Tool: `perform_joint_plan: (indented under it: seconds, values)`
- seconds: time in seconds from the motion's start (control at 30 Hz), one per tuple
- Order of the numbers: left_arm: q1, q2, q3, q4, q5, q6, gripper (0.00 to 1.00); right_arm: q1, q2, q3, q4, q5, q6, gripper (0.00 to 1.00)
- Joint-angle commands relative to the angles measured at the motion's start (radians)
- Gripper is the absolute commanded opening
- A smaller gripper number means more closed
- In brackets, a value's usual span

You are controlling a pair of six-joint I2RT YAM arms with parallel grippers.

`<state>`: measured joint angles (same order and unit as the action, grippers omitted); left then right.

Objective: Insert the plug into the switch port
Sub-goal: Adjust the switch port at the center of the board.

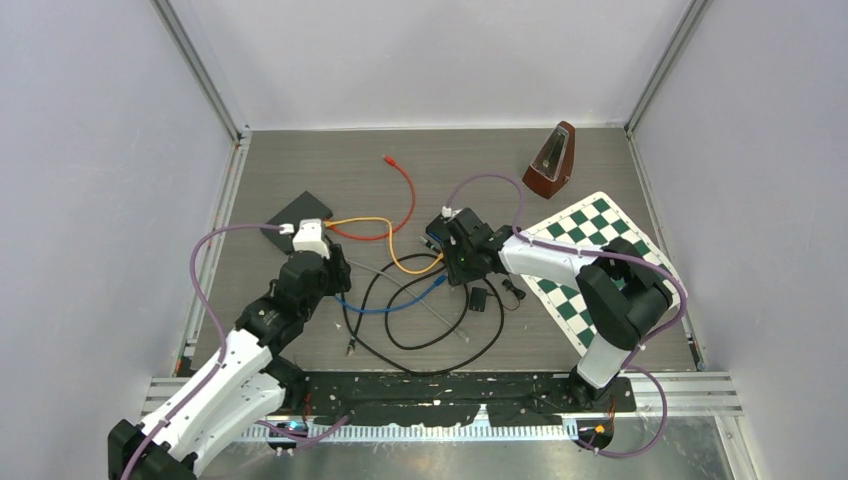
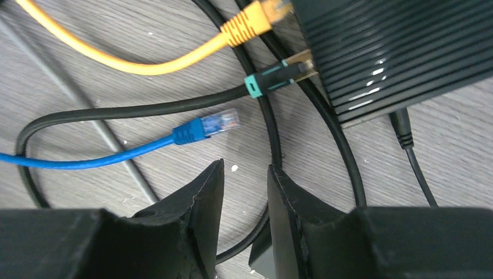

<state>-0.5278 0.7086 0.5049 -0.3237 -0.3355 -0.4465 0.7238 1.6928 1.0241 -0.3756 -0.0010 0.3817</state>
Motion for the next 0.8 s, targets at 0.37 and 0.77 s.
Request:
perform_joint_plan:
  seconds: [0.37, 0.77]
  values:
    - [0.009, 0.014, -0.029, 0.037, 0.006, -0.005, 0.56, 0.043, -0.012, -0.064, 0.083, 0.141, 0.009, 0.35]
    - [0.009, 0.028, -0.018, 0.061, 0.118, 0.069, 0.56, 0.048, -0.167, 0.051, -0.103, 0.062, 0.017, 0.05]
